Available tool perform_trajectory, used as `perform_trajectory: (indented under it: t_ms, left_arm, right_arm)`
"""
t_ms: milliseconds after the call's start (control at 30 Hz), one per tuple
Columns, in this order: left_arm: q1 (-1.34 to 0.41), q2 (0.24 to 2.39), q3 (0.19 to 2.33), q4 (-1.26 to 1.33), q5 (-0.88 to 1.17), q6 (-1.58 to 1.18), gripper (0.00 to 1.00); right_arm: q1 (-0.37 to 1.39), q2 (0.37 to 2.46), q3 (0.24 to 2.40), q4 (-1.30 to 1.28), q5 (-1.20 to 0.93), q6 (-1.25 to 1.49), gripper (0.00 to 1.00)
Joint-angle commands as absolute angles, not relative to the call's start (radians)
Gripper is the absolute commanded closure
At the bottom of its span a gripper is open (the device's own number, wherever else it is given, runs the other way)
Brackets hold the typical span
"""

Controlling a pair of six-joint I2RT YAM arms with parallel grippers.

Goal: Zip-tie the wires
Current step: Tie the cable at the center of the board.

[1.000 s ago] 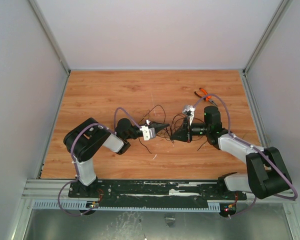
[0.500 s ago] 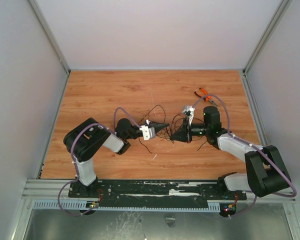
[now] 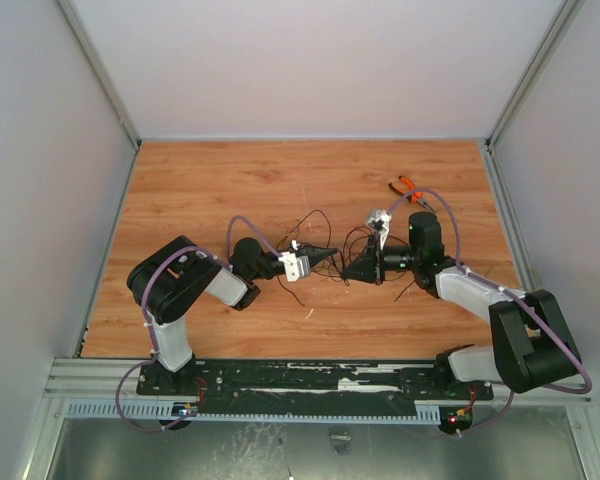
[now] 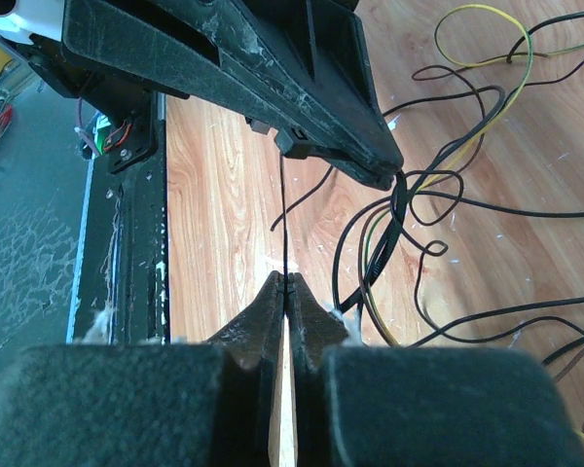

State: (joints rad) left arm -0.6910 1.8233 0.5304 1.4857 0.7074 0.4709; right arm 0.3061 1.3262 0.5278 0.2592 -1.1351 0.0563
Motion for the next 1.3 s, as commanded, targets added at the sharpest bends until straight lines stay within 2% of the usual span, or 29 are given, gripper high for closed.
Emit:
perform_trajectory:
  t_ms: [0,500,1000,1267]
  left_arm:
    - [-0.699,1.794,0.519,1.544,0.697,0.488,1.00]
    - [-0.705,1.796,0.529,1.540,0.678,0.518,1.00]
    - [-0.713,1.728,0.523,1.441,0.633,0.732,1.00]
    - [-0.718,1.720,0.511,1.422,0.637,0.797,1.00]
  right_arm:
    - [0.292,1.336,0.535,0.275,-1.162,0.066,1.00]
    - [0.293,1.327,0.541,0.224,-1.184,0.036,1.00]
    - [0.291,1.324,0.550,0.242,-1.229,0.029,1.00]
    - [0.290,1.344,0.611,0.135,-1.248,-0.075,1.00]
